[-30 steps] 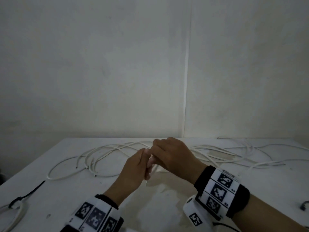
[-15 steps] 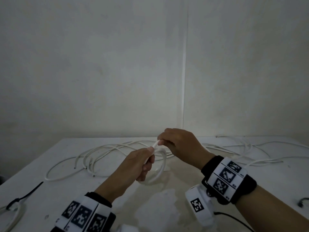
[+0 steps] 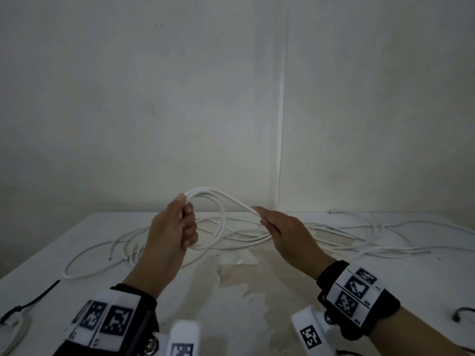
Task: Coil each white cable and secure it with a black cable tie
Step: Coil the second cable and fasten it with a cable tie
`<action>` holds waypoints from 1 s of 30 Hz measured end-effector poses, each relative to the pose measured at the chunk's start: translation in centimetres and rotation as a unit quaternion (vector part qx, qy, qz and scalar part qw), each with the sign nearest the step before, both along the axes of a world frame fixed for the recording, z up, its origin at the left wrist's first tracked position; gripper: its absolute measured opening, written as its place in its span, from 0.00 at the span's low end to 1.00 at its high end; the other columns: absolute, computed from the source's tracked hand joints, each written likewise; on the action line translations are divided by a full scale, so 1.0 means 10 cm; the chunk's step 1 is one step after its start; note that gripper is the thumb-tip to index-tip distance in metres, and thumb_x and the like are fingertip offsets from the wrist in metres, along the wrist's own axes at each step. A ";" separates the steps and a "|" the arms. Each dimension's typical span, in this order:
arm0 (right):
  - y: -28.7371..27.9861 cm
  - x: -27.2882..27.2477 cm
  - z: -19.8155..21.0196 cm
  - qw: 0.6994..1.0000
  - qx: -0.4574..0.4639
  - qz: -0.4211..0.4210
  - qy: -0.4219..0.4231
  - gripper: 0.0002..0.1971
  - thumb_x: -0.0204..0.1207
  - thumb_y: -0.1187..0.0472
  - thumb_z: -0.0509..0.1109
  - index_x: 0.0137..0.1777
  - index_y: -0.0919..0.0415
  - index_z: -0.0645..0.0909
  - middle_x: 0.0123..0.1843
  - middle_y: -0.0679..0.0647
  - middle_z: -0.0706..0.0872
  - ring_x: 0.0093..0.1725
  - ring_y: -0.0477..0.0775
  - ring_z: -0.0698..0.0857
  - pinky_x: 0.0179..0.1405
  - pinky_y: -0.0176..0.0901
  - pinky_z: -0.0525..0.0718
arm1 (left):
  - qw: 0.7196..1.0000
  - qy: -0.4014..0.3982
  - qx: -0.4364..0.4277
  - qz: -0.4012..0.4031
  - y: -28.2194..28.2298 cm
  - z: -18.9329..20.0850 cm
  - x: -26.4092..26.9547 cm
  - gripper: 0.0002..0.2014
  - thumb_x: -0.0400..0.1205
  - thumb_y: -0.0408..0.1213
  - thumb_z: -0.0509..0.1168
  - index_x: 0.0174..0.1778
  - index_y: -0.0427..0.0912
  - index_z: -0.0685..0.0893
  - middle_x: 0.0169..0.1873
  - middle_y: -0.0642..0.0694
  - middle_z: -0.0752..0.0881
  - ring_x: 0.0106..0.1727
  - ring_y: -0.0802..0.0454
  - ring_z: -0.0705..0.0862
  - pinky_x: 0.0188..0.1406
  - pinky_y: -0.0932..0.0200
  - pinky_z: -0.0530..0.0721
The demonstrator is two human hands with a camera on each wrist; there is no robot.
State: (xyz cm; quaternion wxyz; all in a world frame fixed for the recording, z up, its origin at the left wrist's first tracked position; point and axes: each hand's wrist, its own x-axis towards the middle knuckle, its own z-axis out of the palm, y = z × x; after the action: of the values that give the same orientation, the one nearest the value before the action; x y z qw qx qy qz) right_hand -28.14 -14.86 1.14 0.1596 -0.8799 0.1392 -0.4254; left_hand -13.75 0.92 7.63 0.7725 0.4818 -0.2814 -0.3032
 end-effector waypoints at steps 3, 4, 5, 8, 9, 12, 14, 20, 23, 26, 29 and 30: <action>-0.05 -0.01 -0.14 0.996 -0.082 -0.015 0.015 0.20 0.79 0.58 0.56 0.69 0.57 0.75 0.37 0.54 0.85 0.34 0.48 0.79 0.32 0.35 0.74 | 0.997 0.038 -0.048 0.052 -0.01 0.06 0.15 0.17 0.86 0.41 0.51 0.29 0.44 0.67 0.12 0.56 0.63 0.11 0.62 0.58 0.08 0.70 0.57; -0.07 -0.02 -0.18 0.991 -0.128 -0.031 0.037 0.19 0.78 0.59 0.57 0.68 0.56 0.75 0.34 0.52 0.82 0.31 0.46 0.76 0.29 0.34 0.71 | 0.994 0.048 -0.063 0.074 0.00 0.09 0.22 0.17 0.86 0.41 0.51 0.29 0.45 0.66 0.11 0.56 0.63 0.11 0.61 0.59 0.08 0.70 0.58; -0.11 -0.02 -0.23 0.981 -0.180 -0.051 0.054 0.19 0.76 0.59 0.57 0.66 0.56 0.75 0.32 0.50 0.81 0.29 0.45 0.75 0.28 0.34 0.70 | 0.991 0.057 -0.078 0.095 0.00 0.11 0.29 0.17 0.86 0.41 0.51 0.29 0.45 0.66 0.11 0.57 0.63 0.11 0.61 0.59 0.08 0.70 0.58; -0.21 -0.03 -0.42 0.957 -0.275 -0.060 0.069 0.21 0.67 0.67 0.72 0.61 0.56 0.78 0.31 0.49 0.81 0.25 0.48 0.80 0.20 0.33 0.72 | 0.984 0.066 -0.098 0.135 0.03 0.15 0.47 0.16 0.85 0.42 0.51 0.29 0.46 0.64 0.11 0.57 0.62 0.11 0.61 0.59 0.09 0.70 0.58; -0.23 -0.02 -0.46 0.956 -0.281 -0.047 0.069 0.25 0.61 0.71 0.76 0.60 0.56 0.79 0.31 0.50 0.82 0.25 0.50 0.81 0.19 0.34 0.73 | 0.983 0.059 -0.091 0.144 0.03 0.14 0.50 0.16 0.85 0.42 0.51 0.29 0.46 0.65 0.11 0.57 0.62 0.12 0.61 0.59 0.10 0.70 0.58; -0.20 0.04 -0.47 0.946 -0.320 -0.020 0.058 0.21 0.60 0.71 0.72 0.54 0.56 0.82 0.30 0.51 0.82 0.25 0.53 0.81 0.22 0.33 0.75 | 0.983 0.030 -0.067 0.166 0.01 0.08 0.48 0.16 0.84 0.41 0.52 0.29 0.46 0.66 0.12 0.57 0.63 0.13 0.61 0.58 0.11 0.69 0.59; -0.15 0.10 -0.43 0.940 -0.335 -0.014 0.068 0.12 0.70 0.65 0.64 0.52 0.53 0.78 0.29 0.50 0.81 0.24 0.52 0.79 0.22 0.33 0.74 | 0.983 0.016 -0.059 0.173 -0.02 0.07 0.43 0.16 0.84 0.40 0.52 0.29 0.46 0.66 0.12 0.57 0.63 0.14 0.61 0.59 0.11 0.69 0.60; 0.01 0.20 -0.37 0.912 -0.401 0.035 0.082 0.04 0.72 0.61 0.61 0.45 0.52 0.73 0.28 0.47 0.77 0.25 0.49 0.74 0.23 0.36 0.70 | 0.985 -0.032 -0.031 0.168 -0.11 0.04 0.28 0.17 0.85 0.39 0.50 0.29 0.44 0.68 0.11 0.57 0.65 0.14 0.61 0.61 0.13 0.69 0.63; 0.14 0.20 -0.30 0.900 -0.424 0.070 0.064 0.04 0.74 0.63 0.62 0.46 0.53 0.73 0.31 0.48 0.76 0.31 0.48 0.68 0.28 0.38 0.66 | 0.984 -0.090 -0.016 0.151 -0.16 -0.06 0.20 0.17 0.86 0.38 0.49 0.30 0.43 0.68 0.13 0.56 0.67 0.15 0.62 0.63 0.16 0.69 0.66; 0.24 0.19 -0.19 0.898 -0.431 0.081 0.036 0.07 0.76 0.68 0.61 0.46 0.55 0.72 0.32 0.49 0.76 0.32 0.49 0.65 0.30 0.39 0.63 | 0.974 -0.179 0.012 0.137 -0.20 -0.21 0.14 0.17 0.87 0.38 0.47 0.31 0.43 0.68 0.21 0.51 0.68 0.18 0.63 0.66 0.19 0.70 0.69; 0.28 0.17 -0.04 0.903 -0.420 0.088 0.007 0.07 0.76 0.70 0.60 0.46 0.57 0.72 0.31 0.51 0.77 0.33 0.50 0.65 0.32 0.40 0.62 | 0.959 -0.256 0.039 0.116 -0.21 -0.36 0.09 0.18 0.87 0.41 0.47 0.32 0.43 0.68 0.25 0.49 0.70 0.20 0.65 0.69 0.26 0.69 0.72; 0.29 0.18 0.01 0.903 -0.419 0.089 0.002 0.08 0.75 0.70 0.61 0.46 0.57 0.72 0.31 0.51 0.77 0.33 0.50 0.65 0.31 0.40 0.63 | 0.953 -0.278 0.048 0.111 -0.21 -0.40 0.07 0.18 0.87 0.42 0.47 0.32 0.43 0.69 0.26 0.49 0.71 0.22 0.65 0.71 0.27 0.69 0.73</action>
State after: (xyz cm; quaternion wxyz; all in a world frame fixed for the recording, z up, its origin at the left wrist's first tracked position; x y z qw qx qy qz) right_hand -26.35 -11.93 1.20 -0.1872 -0.8750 -0.1309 -0.4268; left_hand -13.10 -1.17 3.59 0.6684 0.6119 -0.4145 -0.0832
